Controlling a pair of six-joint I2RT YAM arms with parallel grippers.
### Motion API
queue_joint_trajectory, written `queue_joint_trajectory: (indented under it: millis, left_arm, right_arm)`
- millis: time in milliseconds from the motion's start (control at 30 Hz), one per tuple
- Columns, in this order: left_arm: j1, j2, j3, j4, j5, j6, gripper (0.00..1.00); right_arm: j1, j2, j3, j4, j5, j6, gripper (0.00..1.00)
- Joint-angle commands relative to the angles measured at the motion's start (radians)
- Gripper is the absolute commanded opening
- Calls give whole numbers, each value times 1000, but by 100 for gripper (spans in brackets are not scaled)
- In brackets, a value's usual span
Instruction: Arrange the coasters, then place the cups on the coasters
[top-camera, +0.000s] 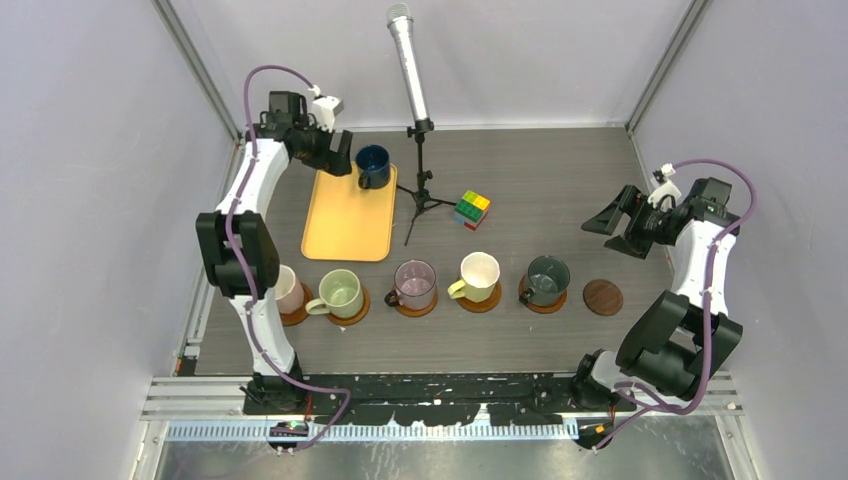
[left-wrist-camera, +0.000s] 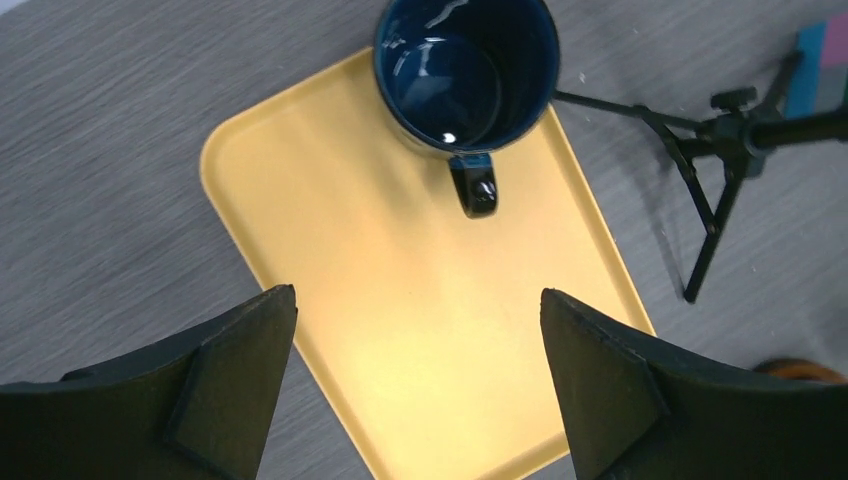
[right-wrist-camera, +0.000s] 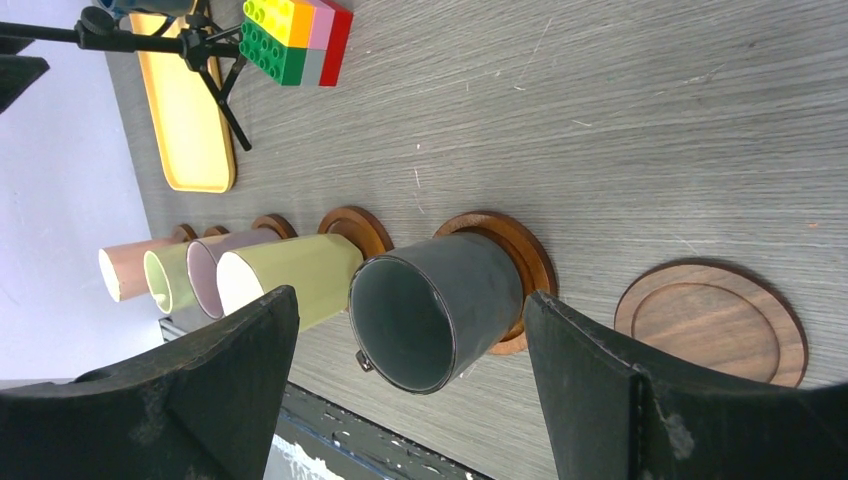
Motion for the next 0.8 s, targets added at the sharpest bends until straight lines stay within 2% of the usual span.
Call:
queue_joint_trajectory:
  millis: [0,300,533,767]
  left_arm:
    - [-6,-16,63,-160,113,128,94]
    - [-47,75,133,-200,39,150,90]
    - [-108,181,178,-135,-137,49,83]
    - [-116,292,282,-91,-191,-74,79]
  right_arm:
    - [-2,-41,-11,1,-39,-20,87]
    - [0,-35,-13,-2,-38,-24,87]
    - [0,-25,-10,0,-37,-22,87]
    - [0,-14,-12,2,-34,-24,87]
